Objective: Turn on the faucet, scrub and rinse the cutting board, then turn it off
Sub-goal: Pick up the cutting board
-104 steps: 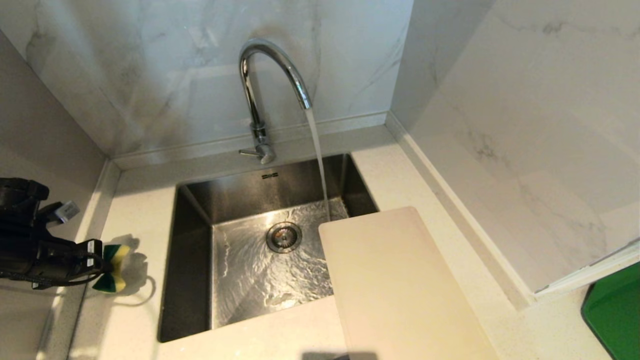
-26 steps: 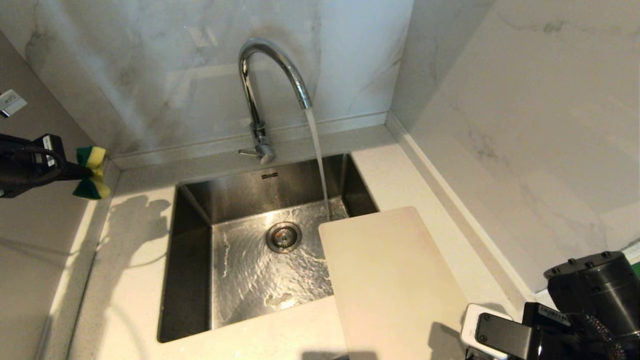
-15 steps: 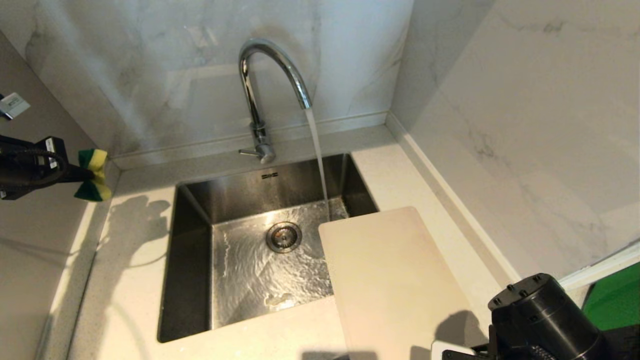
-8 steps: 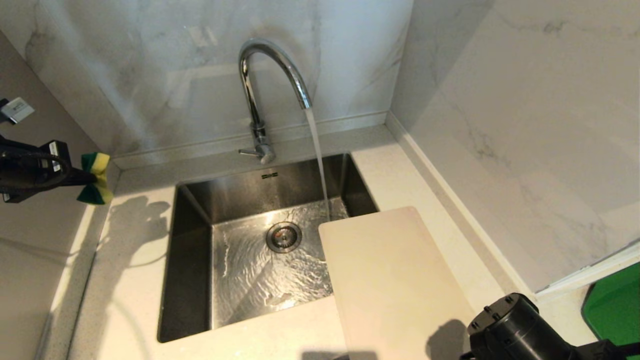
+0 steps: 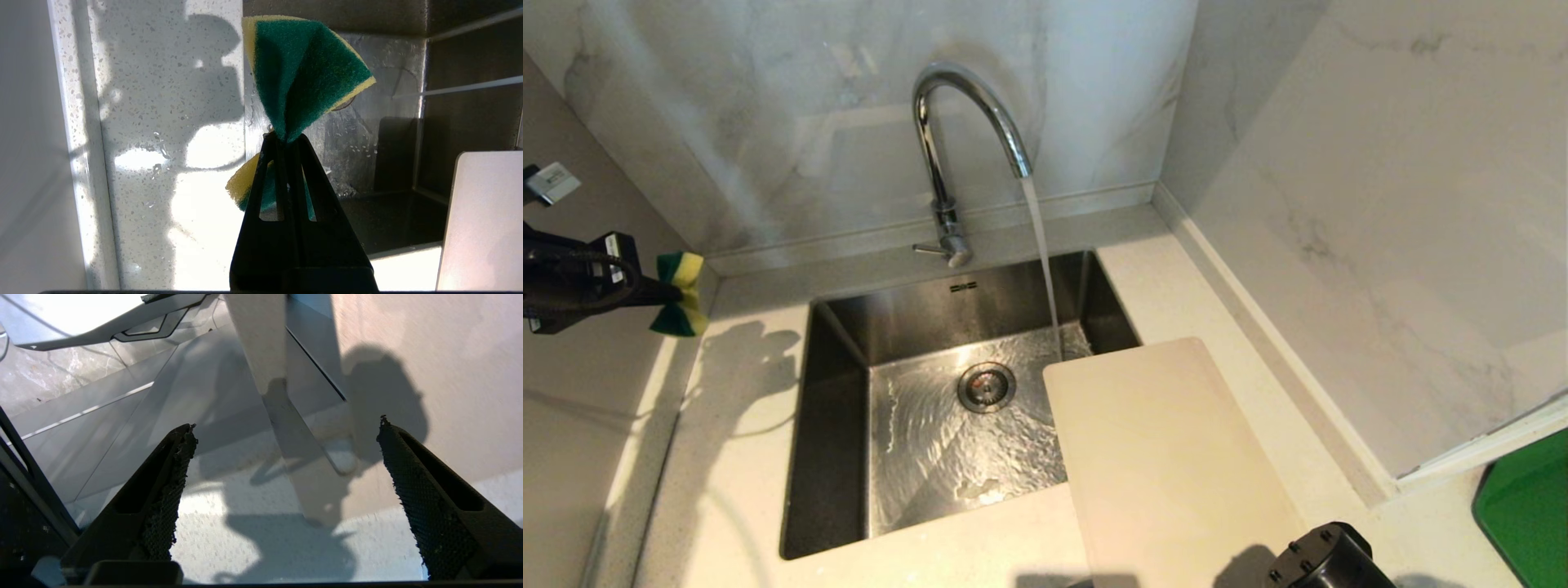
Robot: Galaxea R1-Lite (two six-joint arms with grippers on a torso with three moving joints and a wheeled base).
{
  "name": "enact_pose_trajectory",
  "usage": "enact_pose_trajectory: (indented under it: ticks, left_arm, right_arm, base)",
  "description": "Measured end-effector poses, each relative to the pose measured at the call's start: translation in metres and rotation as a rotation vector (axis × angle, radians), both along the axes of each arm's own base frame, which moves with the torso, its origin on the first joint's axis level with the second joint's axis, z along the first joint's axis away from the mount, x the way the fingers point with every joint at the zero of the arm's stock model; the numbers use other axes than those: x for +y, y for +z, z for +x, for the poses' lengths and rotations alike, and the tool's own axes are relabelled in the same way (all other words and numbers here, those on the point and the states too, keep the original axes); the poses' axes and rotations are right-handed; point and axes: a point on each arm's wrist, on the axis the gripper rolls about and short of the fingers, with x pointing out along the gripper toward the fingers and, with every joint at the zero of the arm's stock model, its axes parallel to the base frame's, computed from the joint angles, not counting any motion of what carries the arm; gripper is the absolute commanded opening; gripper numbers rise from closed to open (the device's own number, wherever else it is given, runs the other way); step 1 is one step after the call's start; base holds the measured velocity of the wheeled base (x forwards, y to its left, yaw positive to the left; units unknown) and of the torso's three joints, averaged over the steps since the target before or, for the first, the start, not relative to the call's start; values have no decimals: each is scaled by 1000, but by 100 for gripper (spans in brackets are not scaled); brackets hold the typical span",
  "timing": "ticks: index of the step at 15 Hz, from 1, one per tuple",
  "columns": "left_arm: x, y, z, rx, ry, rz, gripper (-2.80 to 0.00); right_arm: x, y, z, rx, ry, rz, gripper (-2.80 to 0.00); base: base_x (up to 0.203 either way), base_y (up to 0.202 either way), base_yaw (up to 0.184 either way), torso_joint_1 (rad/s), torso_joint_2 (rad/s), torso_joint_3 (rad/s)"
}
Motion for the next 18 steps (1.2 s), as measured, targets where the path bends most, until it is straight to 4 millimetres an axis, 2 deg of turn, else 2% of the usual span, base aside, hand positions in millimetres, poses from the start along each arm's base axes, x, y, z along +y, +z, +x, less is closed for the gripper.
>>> enact_pose_trajectory:
  ticks: [5,18]
  left_arm:
    - [0,-2,0,7,-1,-2,-280]
    - [0,-8,1,25,-2,-7,-280]
  right_arm:
    - [3,-18,-2,29,24,-26,0]
    - [7,-41,2,92,23,-65,0]
  base:
    - [0,0,0,0,0,0]
    - [0,0,0,0,0,0]
